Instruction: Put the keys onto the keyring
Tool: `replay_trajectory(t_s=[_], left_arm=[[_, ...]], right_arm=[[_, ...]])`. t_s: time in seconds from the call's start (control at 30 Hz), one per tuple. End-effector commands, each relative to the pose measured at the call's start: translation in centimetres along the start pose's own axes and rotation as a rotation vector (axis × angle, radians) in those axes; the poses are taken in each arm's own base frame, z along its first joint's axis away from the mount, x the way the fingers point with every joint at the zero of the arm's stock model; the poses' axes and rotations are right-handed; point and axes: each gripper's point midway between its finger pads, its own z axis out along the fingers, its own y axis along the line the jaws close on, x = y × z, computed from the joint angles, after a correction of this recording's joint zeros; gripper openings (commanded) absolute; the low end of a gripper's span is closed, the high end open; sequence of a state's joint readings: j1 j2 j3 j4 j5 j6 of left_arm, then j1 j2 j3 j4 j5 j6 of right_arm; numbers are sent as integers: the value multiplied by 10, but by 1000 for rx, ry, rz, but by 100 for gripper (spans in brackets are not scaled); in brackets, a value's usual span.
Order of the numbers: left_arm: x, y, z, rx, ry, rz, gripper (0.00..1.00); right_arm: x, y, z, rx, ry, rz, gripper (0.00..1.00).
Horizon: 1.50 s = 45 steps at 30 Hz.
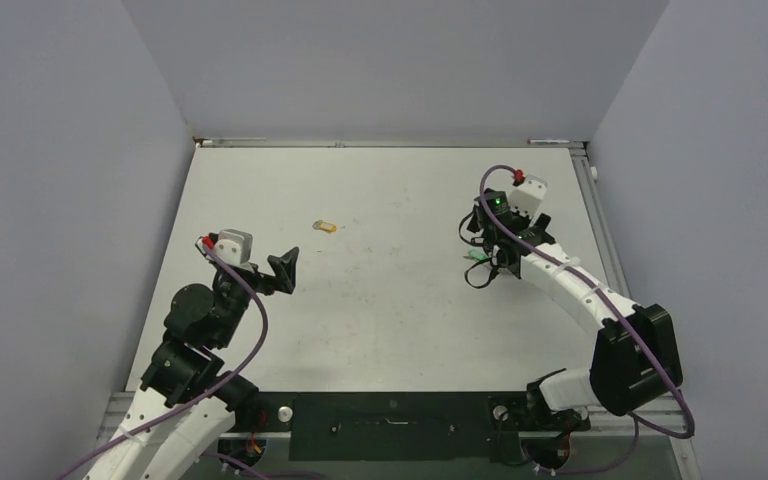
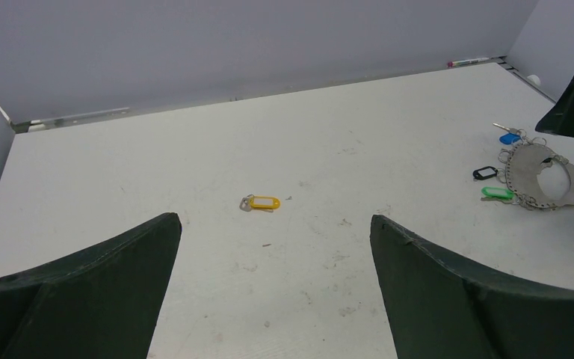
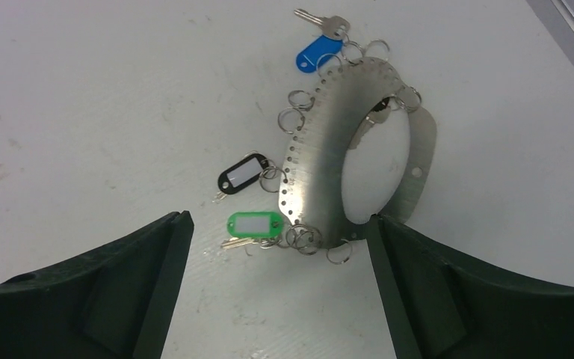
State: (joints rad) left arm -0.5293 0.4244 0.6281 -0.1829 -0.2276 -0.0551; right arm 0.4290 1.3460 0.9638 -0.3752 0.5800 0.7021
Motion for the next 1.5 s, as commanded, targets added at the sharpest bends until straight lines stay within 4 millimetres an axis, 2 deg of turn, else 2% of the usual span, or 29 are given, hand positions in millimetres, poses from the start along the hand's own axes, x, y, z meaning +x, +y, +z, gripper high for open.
replay_trajectory(t_s=[0.0,0.23,0.43,0.67,1.13,1.47], left_arm=[[-10,-2,0,10,-36,2,96],[-9,-5,2,23,-30,3,96],[-8,-7,2,35,-24,5,96],[-6,-8,3,38,-16,7,96],[-4,-8,5,37,-5,12,96],[-3,-8,6,37,-2,14,96]], right_arm=[[-1,-8,13,57,26,22,90],[11,-18,50,116,69,8,84],[20,-22,88,105,135,-42,63],[32,-17,113,99,185,-119,51],[34,-9,150,138,217,-174,47],[38,-27,159,204,222,-206,46]])
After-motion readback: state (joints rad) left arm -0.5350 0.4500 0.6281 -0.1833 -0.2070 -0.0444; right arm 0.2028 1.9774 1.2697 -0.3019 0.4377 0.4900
